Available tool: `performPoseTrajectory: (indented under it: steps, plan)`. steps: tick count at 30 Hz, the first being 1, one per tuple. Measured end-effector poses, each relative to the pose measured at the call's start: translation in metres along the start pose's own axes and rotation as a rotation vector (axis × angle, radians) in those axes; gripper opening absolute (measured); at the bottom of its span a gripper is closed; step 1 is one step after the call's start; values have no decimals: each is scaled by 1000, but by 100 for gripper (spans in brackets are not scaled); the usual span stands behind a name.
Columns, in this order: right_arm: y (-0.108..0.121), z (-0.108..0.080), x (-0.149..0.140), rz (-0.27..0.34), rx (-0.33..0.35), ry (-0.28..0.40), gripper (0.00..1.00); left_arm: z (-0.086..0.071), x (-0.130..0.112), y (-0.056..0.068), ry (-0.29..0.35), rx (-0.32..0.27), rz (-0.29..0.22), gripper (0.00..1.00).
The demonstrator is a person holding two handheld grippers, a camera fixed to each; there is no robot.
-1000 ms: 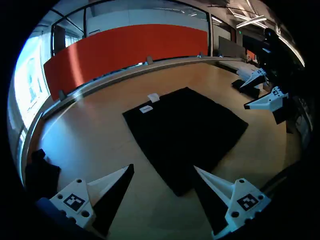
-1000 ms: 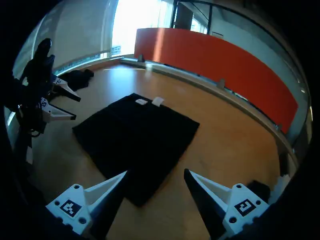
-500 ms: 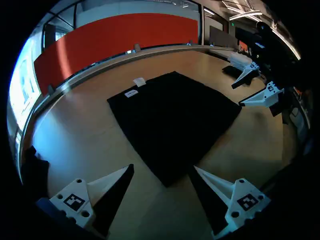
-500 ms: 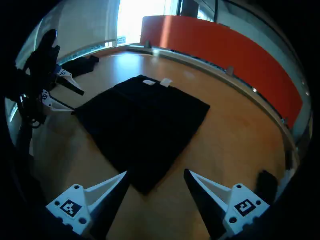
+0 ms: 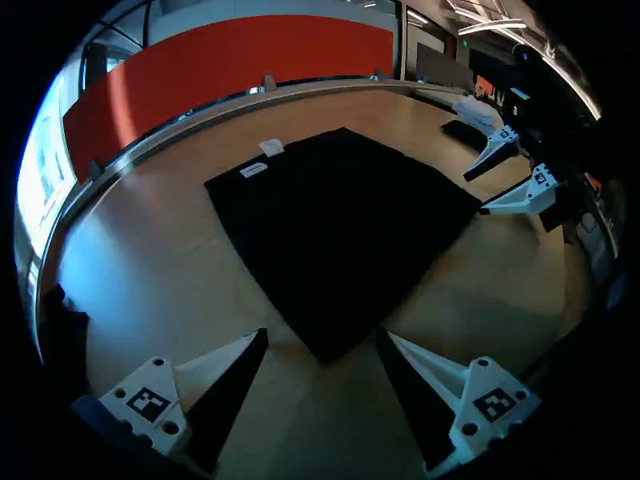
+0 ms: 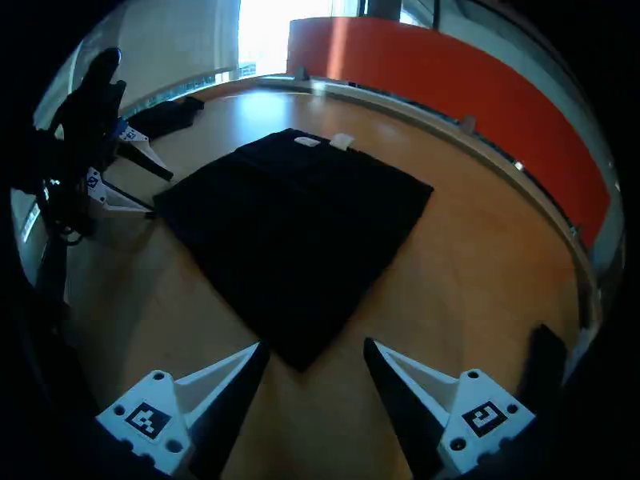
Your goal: Fold towel
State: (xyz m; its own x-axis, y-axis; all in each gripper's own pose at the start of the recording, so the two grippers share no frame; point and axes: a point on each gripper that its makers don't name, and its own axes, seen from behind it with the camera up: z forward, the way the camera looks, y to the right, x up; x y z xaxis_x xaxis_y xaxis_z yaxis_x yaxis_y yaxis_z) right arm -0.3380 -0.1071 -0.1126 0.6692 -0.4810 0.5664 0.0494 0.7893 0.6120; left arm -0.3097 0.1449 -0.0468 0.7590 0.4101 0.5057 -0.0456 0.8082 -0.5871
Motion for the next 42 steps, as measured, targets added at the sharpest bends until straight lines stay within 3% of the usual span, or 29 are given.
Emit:
performPoseTrajectory:
  steps: [12,22,26,28,32,34,42]
  plan:
    - [-11,2,-3,20,59,-11,53,0,-2,7,-24,-15,-4,80]
    - [-8,0,-2,23,64,-23,26,-1,-4,9,-34,-2,-20,68]
    - [-8,0,-2,22,62,-24,22,-2,-4,9,-39,4,-26,52]
    - [-8,0,-2,22,61,-24,21,-2,-4,10,-41,5,-25,49]
    - [-8,0,-2,20,57,-25,18,-2,-4,11,-47,10,-20,27]
    - [-8,0,-2,20,55,-26,17,-2,-4,12,-48,15,-22,20]
    - [-7,-1,1,22,48,-19,12,-3,-1,12,-49,25,-57,13]
